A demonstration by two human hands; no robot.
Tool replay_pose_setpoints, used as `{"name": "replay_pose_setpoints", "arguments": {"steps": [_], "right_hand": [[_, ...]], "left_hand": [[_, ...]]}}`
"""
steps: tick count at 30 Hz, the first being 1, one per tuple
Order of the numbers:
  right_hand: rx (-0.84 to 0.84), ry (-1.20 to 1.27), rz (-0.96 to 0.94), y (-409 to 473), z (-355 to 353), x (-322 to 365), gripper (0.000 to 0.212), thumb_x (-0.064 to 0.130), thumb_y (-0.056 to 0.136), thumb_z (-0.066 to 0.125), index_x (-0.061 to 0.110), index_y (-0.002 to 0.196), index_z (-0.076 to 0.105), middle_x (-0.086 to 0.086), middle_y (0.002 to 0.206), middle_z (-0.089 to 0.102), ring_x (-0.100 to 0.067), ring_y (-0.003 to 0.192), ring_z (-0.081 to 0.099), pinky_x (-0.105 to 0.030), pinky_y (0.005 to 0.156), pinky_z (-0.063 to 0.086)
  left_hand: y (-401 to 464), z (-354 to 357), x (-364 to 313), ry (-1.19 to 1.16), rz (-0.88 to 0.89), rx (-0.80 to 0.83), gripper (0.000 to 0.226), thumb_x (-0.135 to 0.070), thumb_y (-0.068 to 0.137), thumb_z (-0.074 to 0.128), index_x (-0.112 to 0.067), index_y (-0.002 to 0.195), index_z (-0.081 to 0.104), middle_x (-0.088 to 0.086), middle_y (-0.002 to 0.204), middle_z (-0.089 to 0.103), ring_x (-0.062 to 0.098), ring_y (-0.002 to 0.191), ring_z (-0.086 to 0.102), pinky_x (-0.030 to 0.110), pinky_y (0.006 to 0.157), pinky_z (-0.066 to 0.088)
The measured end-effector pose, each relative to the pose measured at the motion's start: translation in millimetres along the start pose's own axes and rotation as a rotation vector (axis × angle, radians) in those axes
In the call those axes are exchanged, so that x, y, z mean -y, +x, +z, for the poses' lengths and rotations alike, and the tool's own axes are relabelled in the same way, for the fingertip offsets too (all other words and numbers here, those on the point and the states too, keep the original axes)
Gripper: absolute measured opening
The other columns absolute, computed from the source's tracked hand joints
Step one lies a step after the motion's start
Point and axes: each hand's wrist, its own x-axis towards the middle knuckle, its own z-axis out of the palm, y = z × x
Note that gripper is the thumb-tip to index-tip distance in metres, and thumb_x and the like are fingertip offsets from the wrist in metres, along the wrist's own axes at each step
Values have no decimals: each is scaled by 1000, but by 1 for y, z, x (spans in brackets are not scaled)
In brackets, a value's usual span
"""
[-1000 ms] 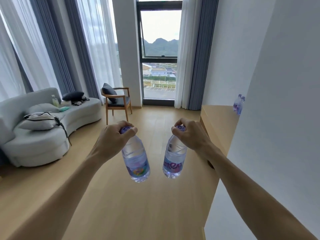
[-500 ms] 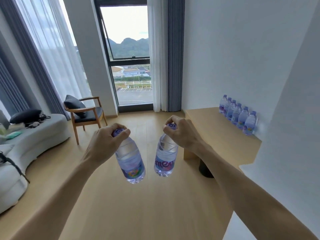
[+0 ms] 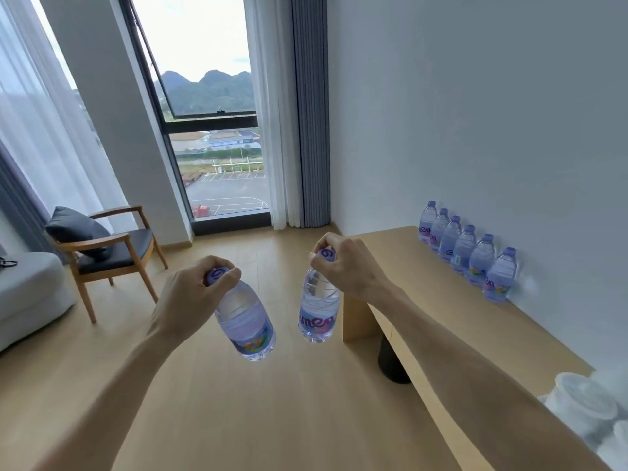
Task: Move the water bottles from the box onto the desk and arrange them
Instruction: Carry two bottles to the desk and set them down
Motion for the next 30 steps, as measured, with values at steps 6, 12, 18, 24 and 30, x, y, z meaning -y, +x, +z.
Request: {"name": "replay_pose_setpoints", "arguments": {"steps": [6, 12, 18, 24, 30], "right_hand": [[-6, -17, 85, 62, 13, -69, 14, 34, 89, 59, 20, 88, 60, 7, 76, 60, -12, 69, 61, -25, 57, 51], [4, -72, 202, 129, 31, -140, 14, 36, 88, 60, 23, 84, 58, 10, 72, 61, -5, 64, 58, -14, 52, 38], [-84, -71, 361, 204, 38, -201, 13, 35, 87, 61, 23, 83, 59, 10, 68, 63, -6, 63, 59, -18, 54, 41], [-251, -70, 464, 262, 30, -252, 11, 32, 88, 64, 22, 85, 63, 13, 77, 63, -4, 74, 59, -18, 63, 47], [-324, -114, 545, 301, 13, -312, 8, 30, 88, 63, 24, 84, 64, 13, 75, 63, -3, 73, 60, -20, 64, 47]], "left_hand": [[87, 56, 41, -52, -10, 62, 2, -26, 90, 66, -24, 88, 67, -14, 79, 67, 6, 73, 63, 12, 56, 47], [176, 132, 86, -166, -14, 165, 11, -23, 87, 69, -27, 77, 68, -15, 71, 68, -2, 67, 61, 7, 53, 43], [288, 199, 127, -237, 39, 316, 15, -24, 86, 71, -28, 73, 67, -21, 70, 67, -3, 64, 60, 7, 55, 43], [396, 256, 136, -306, 138, 396, 12, -28, 85, 68, -28, 73, 66, -15, 74, 66, 5, 67, 59, 12, 54, 44], [474, 326, 134, -381, 202, 473, 12, -31, 86, 69, -34, 75, 67, -21, 75, 67, -2, 67, 61, 11, 54, 47]]}}
